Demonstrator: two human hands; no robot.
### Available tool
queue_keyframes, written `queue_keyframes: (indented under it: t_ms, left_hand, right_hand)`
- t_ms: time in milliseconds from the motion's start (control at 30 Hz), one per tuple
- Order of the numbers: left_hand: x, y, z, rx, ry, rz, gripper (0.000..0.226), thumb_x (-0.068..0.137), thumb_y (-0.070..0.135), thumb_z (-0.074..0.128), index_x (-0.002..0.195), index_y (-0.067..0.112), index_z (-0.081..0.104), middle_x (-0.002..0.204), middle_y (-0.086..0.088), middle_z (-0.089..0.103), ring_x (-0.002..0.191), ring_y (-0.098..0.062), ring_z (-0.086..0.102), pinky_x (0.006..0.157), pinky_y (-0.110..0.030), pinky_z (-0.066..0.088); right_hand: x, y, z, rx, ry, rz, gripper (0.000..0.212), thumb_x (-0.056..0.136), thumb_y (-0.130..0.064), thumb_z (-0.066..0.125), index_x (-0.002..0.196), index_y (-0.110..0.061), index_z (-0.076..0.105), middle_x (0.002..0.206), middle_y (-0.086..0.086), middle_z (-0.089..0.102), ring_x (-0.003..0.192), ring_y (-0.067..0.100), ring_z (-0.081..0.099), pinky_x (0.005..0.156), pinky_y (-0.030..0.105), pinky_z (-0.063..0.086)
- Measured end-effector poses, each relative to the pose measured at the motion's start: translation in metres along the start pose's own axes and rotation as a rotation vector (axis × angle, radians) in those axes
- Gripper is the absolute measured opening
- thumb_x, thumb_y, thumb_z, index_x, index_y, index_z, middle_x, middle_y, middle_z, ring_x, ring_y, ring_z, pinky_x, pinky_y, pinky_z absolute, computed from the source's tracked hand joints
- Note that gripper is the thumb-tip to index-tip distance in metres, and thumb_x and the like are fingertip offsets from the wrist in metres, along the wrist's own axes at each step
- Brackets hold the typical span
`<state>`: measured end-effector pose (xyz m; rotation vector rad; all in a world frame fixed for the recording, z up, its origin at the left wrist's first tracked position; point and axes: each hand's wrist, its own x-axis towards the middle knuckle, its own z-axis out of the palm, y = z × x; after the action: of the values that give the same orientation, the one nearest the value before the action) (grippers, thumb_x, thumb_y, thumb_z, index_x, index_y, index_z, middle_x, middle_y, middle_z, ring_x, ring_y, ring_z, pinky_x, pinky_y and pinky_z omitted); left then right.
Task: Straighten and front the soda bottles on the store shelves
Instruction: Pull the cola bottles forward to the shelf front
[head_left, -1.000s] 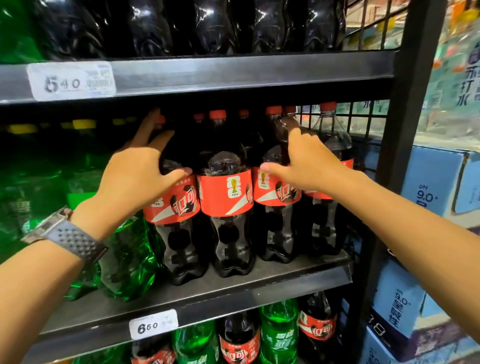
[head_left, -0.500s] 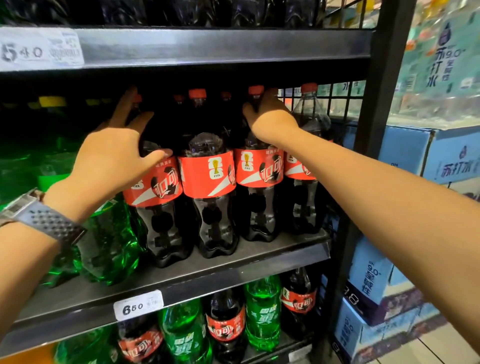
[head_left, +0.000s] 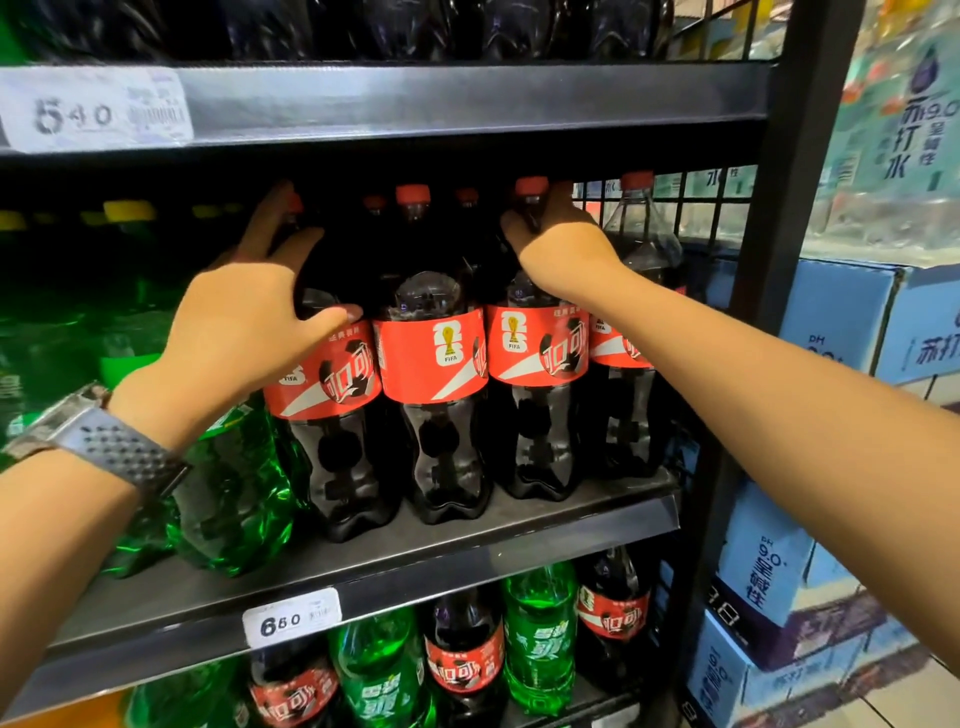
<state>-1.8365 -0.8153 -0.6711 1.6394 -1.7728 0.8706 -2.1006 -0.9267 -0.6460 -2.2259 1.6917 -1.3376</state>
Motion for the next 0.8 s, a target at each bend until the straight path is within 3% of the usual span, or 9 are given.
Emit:
queue_keyframes:
  t_ms: [67,133,233,300,400,467,567,700,800]
  left_hand:
    - [0.000,0.001,-0.001,-0.017,-0.006,-0.023,0.081,0.074,0.059,0.066,0.143,0.032,0.033,0.160,0.008,0.005,0.100,-0.038,0.063,0.076,-0.044,0.052]
    - [0.000,0.001,-0.002,-0.023,-0.022,-0.075,0.093,0.071,0.061,0.068,0.147,0.033,0.022,0.160,0.000,0.005,0.096,-0.040,0.063,0.074,-0.041,0.052]
    - [0.001,0.001,-0.001,-0.036,-0.043,-0.123,0.109,0.067,0.067,0.067,0.150,0.027,0.008,0.139,-0.021,0.044,0.084,-0.040,0.063,0.061,-0.035,0.044]
    - [0.008,-0.002,-0.002,-0.078,-0.072,-0.186,0.118,0.063,0.074,0.065,0.151,0.023,0.005,0.108,-0.019,0.062,0.085,-0.037,0.062,0.061,-0.032,0.043]
    - [0.026,-0.004,-0.009,-0.155,-0.105,-0.273,0.111,0.060,0.080,0.060,0.146,0.021,0.023,0.120,-0.008,0.062,0.104,-0.033,0.061,0.078,-0.039,0.052]
    - [0.031,-0.002,-0.013,-0.156,-0.121,-0.268,0.101,0.063,0.073,0.065,0.142,0.022,0.029,0.124,-0.006,0.060,0.106,-0.033,0.060,0.080,-0.041,0.053]
    - [0.032,-0.002,-0.013,-0.160,-0.113,-0.256,0.093,0.064,0.061,0.074,0.139,0.024,0.034,0.124,-0.006,0.060,0.107,-0.034,0.060,0.080,-0.037,0.050]
    - [0.033,-0.011,-0.012,-0.212,-0.123,-0.245,0.097,0.062,0.058,0.076,0.143,0.026,0.032,0.127,-0.004,0.060,0.113,-0.031,0.058,0.088,-0.039,0.049]
    - [0.033,-0.019,-0.011,-0.283,-0.151,-0.244,0.103,0.062,0.054,0.079,0.147,0.026,0.028,0.128,-0.004,0.060,0.116,-0.026,0.057,0.093,-0.036,0.048]
  right_hand:
    - [-0.006,-0.001,-0.002,0.034,0.006,0.000,0.070,0.091,-0.055,0.045,0.140,-0.009,0.028,0.132,0.017,0.048,0.117,0.037,0.050,0.091,0.044,0.046]
    - [-0.015,-0.007,-0.006,-0.005,0.132,-0.094,0.071,0.091,-0.055,0.046,0.141,-0.007,0.031,0.139,0.018,0.042,0.126,0.037,0.041,0.098,0.045,0.043]
    - [-0.027,-0.029,-0.013,-0.034,0.347,-0.262,0.060,0.090,-0.054,0.048,0.110,0.001,0.060,0.096,0.021,0.064,0.100,0.039,0.056,0.080,0.043,0.050]
    - [-0.029,-0.051,-0.011,0.069,0.220,-0.342,0.059,0.087,-0.052,0.052,0.121,-0.003,0.056,0.100,0.020,0.065,0.096,0.035,0.057,0.079,0.040,0.052]
    - [-0.027,-0.074,-0.001,0.070,-0.192,-0.335,0.081,0.085,-0.048,0.059,0.151,-0.019,0.020,0.139,0.014,0.048,0.120,0.030,0.049,0.093,0.028,0.043]
    - [-0.024,-0.076,0.006,0.064,-0.314,-0.275,0.087,0.083,-0.043,0.062,0.152,-0.028,0.010,0.138,0.013,0.048,0.112,0.028,0.055,0.090,0.032,0.048]
    - [-0.021,-0.070,0.011,0.117,-0.321,-0.250,0.093,0.079,-0.040,0.068,0.151,-0.033,0.009,0.130,0.011,0.055,0.100,0.024,0.058,0.082,0.031,0.049]
    - [-0.017,-0.069,0.014,0.124,-0.296,-0.272,0.096,0.075,-0.047,0.072,0.149,-0.031,0.013,0.135,0.007,0.053,0.113,0.026,0.055,0.079,0.025,0.041]
    - [-0.021,-0.077,0.023,0.060,-0.216,-0.270,0.099,0.073,-0.052,0.072,0.149,-0.026,0.013,0.133,0.011,0.052,0.112,0.032,0.056,0.086,0.034,0.049]
